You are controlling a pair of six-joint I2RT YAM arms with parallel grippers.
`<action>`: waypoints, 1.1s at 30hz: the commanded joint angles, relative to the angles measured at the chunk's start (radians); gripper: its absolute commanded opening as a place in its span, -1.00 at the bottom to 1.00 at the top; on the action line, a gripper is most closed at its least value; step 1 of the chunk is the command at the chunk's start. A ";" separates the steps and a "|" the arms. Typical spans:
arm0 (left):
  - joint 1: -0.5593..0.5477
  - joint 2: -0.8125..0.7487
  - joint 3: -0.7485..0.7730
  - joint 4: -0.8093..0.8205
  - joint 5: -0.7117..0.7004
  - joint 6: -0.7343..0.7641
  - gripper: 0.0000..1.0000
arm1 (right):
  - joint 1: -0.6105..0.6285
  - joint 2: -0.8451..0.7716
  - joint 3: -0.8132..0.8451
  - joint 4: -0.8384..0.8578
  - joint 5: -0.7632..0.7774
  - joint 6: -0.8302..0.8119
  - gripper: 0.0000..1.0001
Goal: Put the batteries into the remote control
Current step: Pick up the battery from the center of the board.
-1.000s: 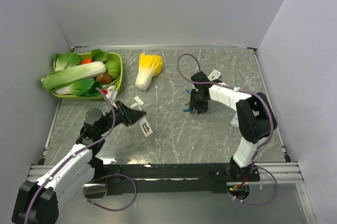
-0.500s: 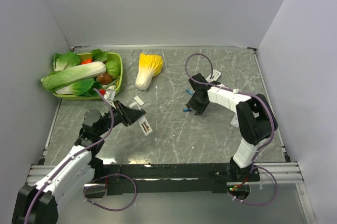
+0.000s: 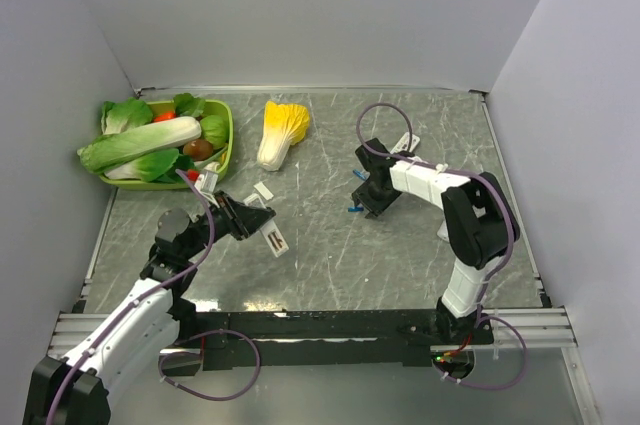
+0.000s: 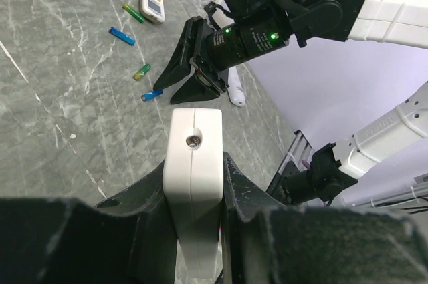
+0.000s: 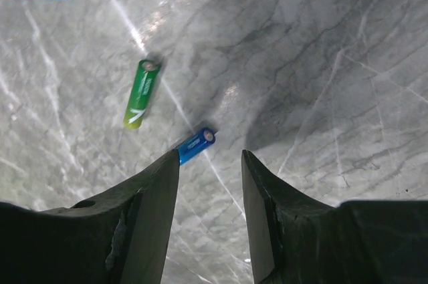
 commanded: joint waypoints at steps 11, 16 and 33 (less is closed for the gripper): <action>-0.001 -0.025 0.024 0.017 -0.021 0.035 -0.96 | 0.015 0.117 0.109 -0.081 0.027 0.066 -0.34; -0.001 -0.022 0.028 0.020 -0.018 0.034 -0.96 | 0.049 0.103 0.090 -0.082 0.030 0.017 -0.70; -0.003 0.083 -0.003 0.228 0.022 -0.099 -0.96 | 0.305 -0.384 -0.126 0.465 0.144 -0.752 -1.00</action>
